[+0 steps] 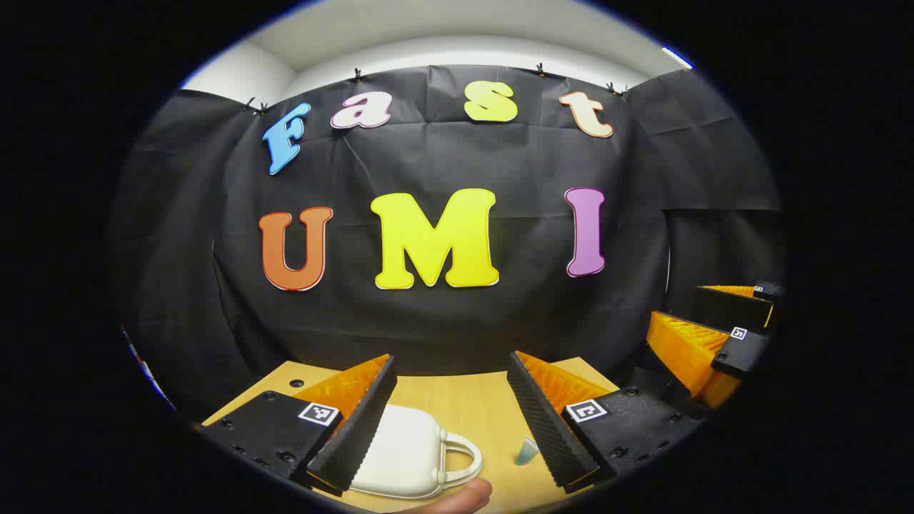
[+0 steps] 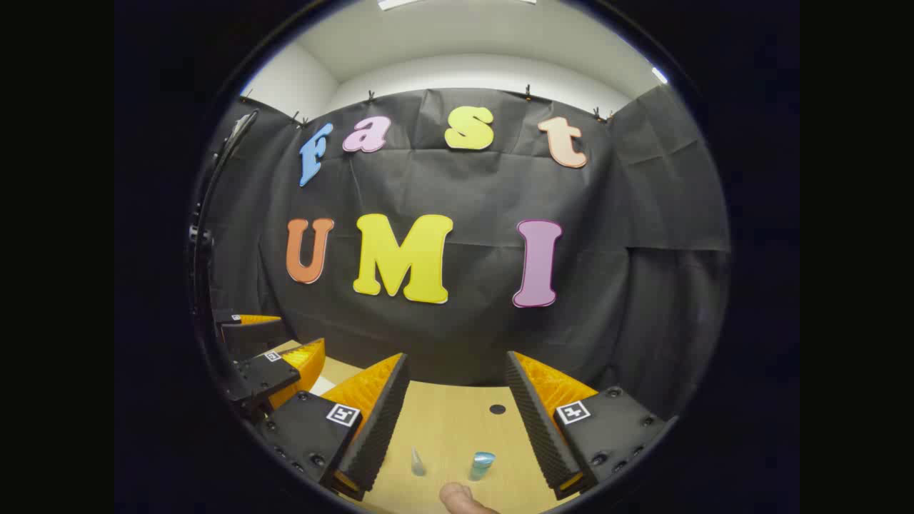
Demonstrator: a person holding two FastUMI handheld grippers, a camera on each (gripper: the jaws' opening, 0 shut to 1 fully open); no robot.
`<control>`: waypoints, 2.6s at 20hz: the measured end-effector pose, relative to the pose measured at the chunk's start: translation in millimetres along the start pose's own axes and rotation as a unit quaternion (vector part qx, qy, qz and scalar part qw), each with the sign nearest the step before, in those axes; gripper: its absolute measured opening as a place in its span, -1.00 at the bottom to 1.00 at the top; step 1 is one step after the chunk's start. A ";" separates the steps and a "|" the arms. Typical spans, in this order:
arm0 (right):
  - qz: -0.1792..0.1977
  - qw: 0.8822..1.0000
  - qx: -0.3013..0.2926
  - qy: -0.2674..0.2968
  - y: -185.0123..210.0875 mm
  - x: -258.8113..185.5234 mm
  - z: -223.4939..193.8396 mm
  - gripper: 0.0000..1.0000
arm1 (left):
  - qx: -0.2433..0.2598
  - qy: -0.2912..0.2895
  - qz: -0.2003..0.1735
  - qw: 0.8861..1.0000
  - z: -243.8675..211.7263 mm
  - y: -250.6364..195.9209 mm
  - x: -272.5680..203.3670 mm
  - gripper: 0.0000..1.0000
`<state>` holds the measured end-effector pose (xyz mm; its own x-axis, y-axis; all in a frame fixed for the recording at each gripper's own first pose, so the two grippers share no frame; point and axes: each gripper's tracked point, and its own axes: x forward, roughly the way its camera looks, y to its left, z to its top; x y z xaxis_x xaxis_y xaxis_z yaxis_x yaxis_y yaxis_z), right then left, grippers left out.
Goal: First open the suitcase, pack the skin care products into it, and then close the suitcase.
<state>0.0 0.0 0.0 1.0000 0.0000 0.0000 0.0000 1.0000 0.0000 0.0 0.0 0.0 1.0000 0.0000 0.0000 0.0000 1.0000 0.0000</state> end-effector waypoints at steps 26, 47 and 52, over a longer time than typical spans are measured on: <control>-0.032 0.997 -0.064 -0.035 -45.7 -11.5 7.2 0.61 | 0.033 0.015 0.016 0.999 -34.6 -0.9 -6.8 0.99; -0.101 0.993 0.028 0.057 -168.8 -24.5 -65.0 0.61 | 0.522 0.112 -0.022 0.845 -284.2 -20.9 57.5 0.92; -0.114 0.990 0.022 0.079 -180.9 -26.6 -79.1 0.61 | 0.589 0.135 0.013 0.797 -289.4 -6.5 67.2 0.51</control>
<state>-26.6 -180.9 -79.1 0.9617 -0.2222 -0.1607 0.2293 0.9730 0.0266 67.2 -6.5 -289.4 0.9633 0.1790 -0.1998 0.1386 0.3057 0.9420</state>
